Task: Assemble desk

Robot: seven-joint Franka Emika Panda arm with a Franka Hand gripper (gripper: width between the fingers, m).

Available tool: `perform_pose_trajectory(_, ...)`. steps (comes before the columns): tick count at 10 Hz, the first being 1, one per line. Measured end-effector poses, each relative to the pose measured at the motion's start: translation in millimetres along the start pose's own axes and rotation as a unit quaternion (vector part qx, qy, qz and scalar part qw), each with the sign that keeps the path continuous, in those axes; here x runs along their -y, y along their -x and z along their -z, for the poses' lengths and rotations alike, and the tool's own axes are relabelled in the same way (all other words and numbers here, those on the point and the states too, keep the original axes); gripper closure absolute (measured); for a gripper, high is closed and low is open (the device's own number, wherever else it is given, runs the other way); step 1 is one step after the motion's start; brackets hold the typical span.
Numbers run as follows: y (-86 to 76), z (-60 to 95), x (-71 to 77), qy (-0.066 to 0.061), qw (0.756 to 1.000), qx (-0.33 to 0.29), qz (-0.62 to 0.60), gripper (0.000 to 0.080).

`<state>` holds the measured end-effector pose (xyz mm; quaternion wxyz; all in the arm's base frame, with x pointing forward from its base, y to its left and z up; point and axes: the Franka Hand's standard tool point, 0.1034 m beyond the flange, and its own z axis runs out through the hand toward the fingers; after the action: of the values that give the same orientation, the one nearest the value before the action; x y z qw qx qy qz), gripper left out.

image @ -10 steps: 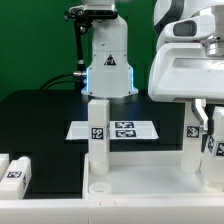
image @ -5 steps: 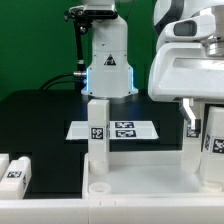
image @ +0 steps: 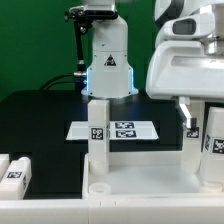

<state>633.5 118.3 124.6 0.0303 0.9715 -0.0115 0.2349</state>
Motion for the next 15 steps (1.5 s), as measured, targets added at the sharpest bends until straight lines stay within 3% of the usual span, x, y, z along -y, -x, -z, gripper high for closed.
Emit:
perform_pose_trajectory(2,-2.9,2.9,-11.0,0.012,0.998,0.067,-0.009,0.015)
perform_pose_trajectory(5,-3.2,5.2,-15.6,0.024,0.991,0.128,-0.019,0.015)
perform_pose_trajectory(8,-3.9,5.1,3.5,0.015,0.993,0.113,-0.043,0.015)
perform_pose_trajectory(12,1.1,2.1,5.6,0.01,0.993,0.108,-0.056,0.015)
perform_pose_trajectory(15,1.0,1.9,4.9,0.013,0.991,0.108,-0.077,0.0516)
